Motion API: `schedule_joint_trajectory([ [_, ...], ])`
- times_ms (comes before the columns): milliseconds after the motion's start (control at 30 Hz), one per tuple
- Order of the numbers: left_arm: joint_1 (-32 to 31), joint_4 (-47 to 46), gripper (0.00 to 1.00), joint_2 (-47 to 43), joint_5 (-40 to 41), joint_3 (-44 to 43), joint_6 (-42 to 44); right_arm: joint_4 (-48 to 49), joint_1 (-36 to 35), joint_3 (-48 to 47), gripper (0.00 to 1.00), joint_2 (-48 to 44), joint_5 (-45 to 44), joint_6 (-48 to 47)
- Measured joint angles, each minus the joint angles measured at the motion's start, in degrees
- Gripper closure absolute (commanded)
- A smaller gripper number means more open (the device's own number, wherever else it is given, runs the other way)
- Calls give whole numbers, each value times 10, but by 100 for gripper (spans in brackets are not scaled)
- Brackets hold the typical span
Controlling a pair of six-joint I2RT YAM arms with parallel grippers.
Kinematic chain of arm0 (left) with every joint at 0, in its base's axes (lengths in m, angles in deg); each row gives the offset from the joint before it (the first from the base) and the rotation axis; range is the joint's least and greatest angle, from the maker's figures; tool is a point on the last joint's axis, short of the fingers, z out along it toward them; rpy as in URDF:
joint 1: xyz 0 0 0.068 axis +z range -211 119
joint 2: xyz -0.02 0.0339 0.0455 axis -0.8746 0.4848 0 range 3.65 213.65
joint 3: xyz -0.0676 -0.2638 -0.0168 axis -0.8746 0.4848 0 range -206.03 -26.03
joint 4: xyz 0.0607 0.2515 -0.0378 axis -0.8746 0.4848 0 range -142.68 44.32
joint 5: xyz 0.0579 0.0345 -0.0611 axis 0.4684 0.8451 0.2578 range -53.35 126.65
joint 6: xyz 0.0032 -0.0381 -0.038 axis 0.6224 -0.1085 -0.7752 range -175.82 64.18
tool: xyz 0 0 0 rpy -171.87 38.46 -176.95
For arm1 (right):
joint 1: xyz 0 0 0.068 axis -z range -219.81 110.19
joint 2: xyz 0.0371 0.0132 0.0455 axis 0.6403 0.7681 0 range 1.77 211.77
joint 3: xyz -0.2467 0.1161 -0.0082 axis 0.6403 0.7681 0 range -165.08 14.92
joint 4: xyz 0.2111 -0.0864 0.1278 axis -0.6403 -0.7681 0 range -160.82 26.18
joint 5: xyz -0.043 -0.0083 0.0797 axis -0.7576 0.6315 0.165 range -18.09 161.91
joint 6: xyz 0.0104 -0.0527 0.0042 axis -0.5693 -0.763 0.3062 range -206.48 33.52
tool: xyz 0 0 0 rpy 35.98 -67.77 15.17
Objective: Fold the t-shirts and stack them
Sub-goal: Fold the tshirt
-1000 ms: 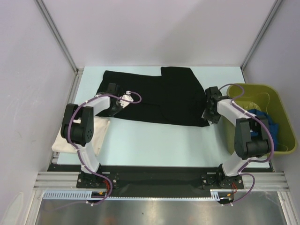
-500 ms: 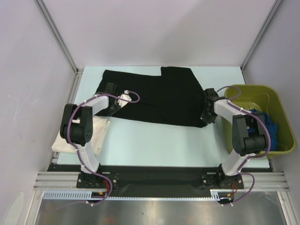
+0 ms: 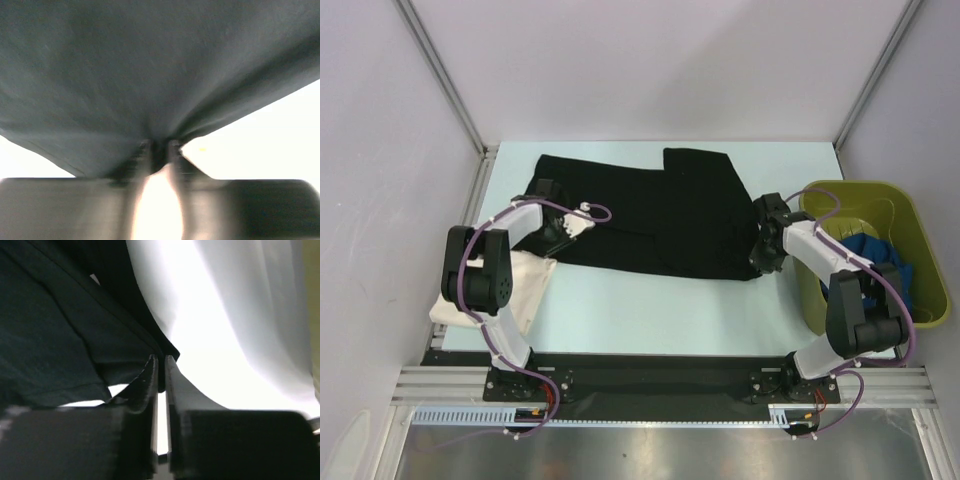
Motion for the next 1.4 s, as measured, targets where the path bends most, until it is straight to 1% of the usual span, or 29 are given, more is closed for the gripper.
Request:
schedule_joint_trajectory([
  [33, 1, 16, 46, 0, -5, -7, 2, -8, -1, 2, 79, -6, 2, 2],
  [67, 3, 32, 43, 0, -13, -18, 4, -14, -2, 3, 66, -10, 5, 4],
  [100, 5, 51, 40, 0, -21, -34, 4, -20, -2, 3, 62, -14, 7, 4],
  [133, 7, 70, 36, 0, -29, -54, 4, -24, -2, 2, 59, -20, 9, 0],
  [167, 9, 87, 35, 0, -39, -78, 3, -31, -2, -1, 55, -26, 15, -4],
  [233, 16, 116, 31, 2, -60, -136, -1, -48, -2, -27, 53, -30, 26, -16],
  [300, 26, 129, 29, 5, -85, -199, -12, -50, -2, -70, 48, -30, 43, -30],
  [367, 40, 141, 28, 15, -109, -278, -39, -50, -2, -146, 46, -21, 68, -55],
  [433, 53, 141, 26, 35, -125, -358, -83, -43, -2, -228, 46, -2, 83, -77],
  [500, 65, 122, 26, 60, -125, -420, -129, -24, -1, -320, 46, 31, 97, -103],
  [600, 80, 102, 26, 122, -98, -513, -205, -4, 8, -445, 46, 103, 112, -130],
  [700, 88, 94, 23, 204, -70, -596, -269, 18, 30, -541, 47, 197, 123, -135],
  [767, 92, 93, 21, 254, -60, -628, -308, 23, 46, -594, 48, 268, 125, -134],
  [800, 94, 90, 18, 273, -56, -636, -326, 30, 50, -614, 48, 299, 125, -133],
  [867, 99, 82, 15, 301, -49, -639, -359, 33, 60, -663, 47, 374, 121, -129],
  [900, 101, 76, 13, 314, -47, -639, -376, 33, 63, -692, 47, 411, 120, -125],
  [933, 105, 71, 12, 325, -45, -639, -394, 36, 65, -717, 45, 446, 120, -121],
  [1033, 122, 51, 10, 348, -54, -643, -445, 40, 63, -776, 45, 533, 120, -105],
  [1100, 136, 43, 9, 362, -58, -660, -470, 53, 60, -789, 46, 571, 118, -95],
  [1233, 157, 11, 5, 384, -62, -686, -511, 72, 51, -789, 49, 604, 89, -81],
  [1400, 167, -14, 6, 417, -71, -713, -560, 92, 45, -802, 51, 622, 55, -68],
])
